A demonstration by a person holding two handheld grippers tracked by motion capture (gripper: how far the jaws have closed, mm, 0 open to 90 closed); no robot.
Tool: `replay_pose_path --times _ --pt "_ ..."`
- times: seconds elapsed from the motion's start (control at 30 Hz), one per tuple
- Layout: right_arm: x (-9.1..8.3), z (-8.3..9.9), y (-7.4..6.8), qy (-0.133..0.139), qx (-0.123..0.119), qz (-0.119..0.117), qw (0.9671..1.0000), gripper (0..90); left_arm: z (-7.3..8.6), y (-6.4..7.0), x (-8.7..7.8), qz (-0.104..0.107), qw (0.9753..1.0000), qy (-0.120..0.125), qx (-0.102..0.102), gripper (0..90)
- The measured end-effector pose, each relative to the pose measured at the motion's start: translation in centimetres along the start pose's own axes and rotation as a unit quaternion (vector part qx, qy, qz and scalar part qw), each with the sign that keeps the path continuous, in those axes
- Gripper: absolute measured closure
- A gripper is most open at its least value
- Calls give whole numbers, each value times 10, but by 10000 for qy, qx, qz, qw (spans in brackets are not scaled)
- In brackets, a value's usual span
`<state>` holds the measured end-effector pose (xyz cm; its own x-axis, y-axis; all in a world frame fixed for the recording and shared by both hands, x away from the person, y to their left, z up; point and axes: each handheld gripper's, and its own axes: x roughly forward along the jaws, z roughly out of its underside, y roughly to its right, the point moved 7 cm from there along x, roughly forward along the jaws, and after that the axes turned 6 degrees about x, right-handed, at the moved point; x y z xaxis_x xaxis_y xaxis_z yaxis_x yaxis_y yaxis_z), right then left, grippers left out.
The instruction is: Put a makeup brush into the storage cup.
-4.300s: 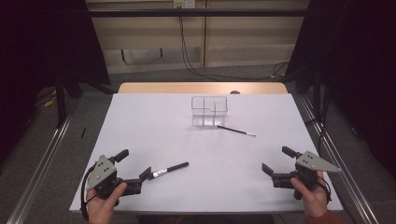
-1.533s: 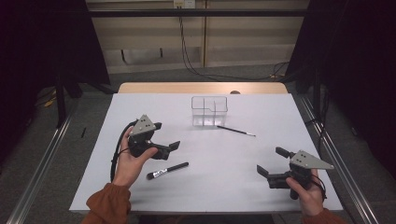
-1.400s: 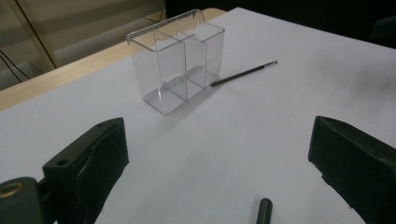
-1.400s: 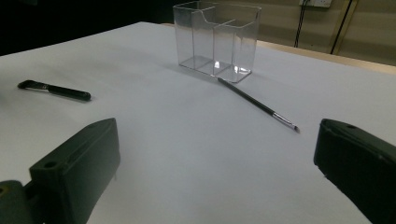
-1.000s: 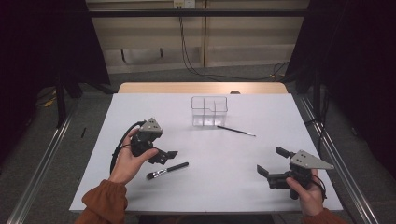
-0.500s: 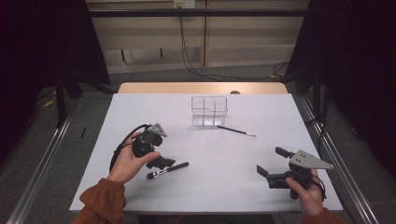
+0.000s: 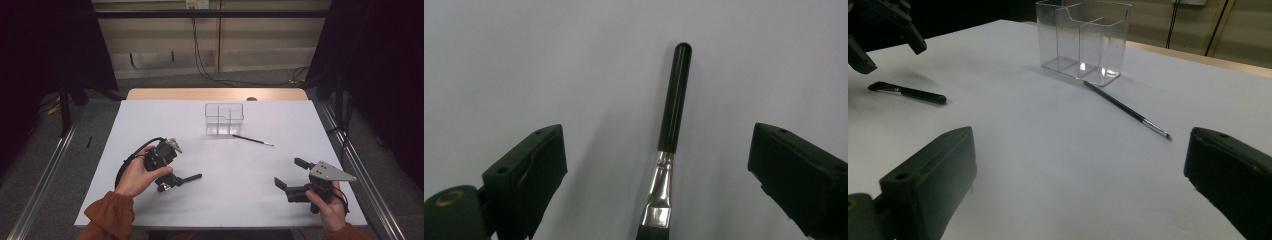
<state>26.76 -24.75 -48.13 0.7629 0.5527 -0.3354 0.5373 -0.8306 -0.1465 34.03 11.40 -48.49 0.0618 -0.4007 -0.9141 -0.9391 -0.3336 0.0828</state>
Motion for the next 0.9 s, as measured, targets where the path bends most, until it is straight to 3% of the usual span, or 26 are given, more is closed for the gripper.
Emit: replay_pose_path --times 0.2,0.23,0.4,0.43,0.63,0.7,0.8,0.83,0.87,0.9 --pt "0 0 0 -22 0 5 10000 3 1 1 3 -39 9998 -133 173 78" --pt "0 0 0 -23 -3 8 10000 2 3 2 5 -18 9993 -271 271 77" --pt "0 0 0 -26 -29 6 10000 2 3 5 9 17 9988 -331 370 71" --pt "0 0 0 -22 -27 13 10000 2 4 6 12 13 9980 -454 430 71" --pt "0 0 0 -23 -22 12 10000 2 5 7 16 -80 9971 -563 498 94" --pt "0 1 0 -34 -33 3 10000 3 6 6 18 -129 9968 -649 439 98" --pt "0 1 0 -41 -25 14 10000 3 8 9 20 -45 9962 -728 469 141" --pt "1 1 0 -47 -25 15 10000 3 8 8 21 -66 9958 -766 502 230" --pt "1 1 0 -50 -29 11 10000 3 8 9 22 -30 9959 -796 419 271" --pt "1 1 0 -59 -21 11 10000 3 7 8 23 -66 9957 -800 463 308"
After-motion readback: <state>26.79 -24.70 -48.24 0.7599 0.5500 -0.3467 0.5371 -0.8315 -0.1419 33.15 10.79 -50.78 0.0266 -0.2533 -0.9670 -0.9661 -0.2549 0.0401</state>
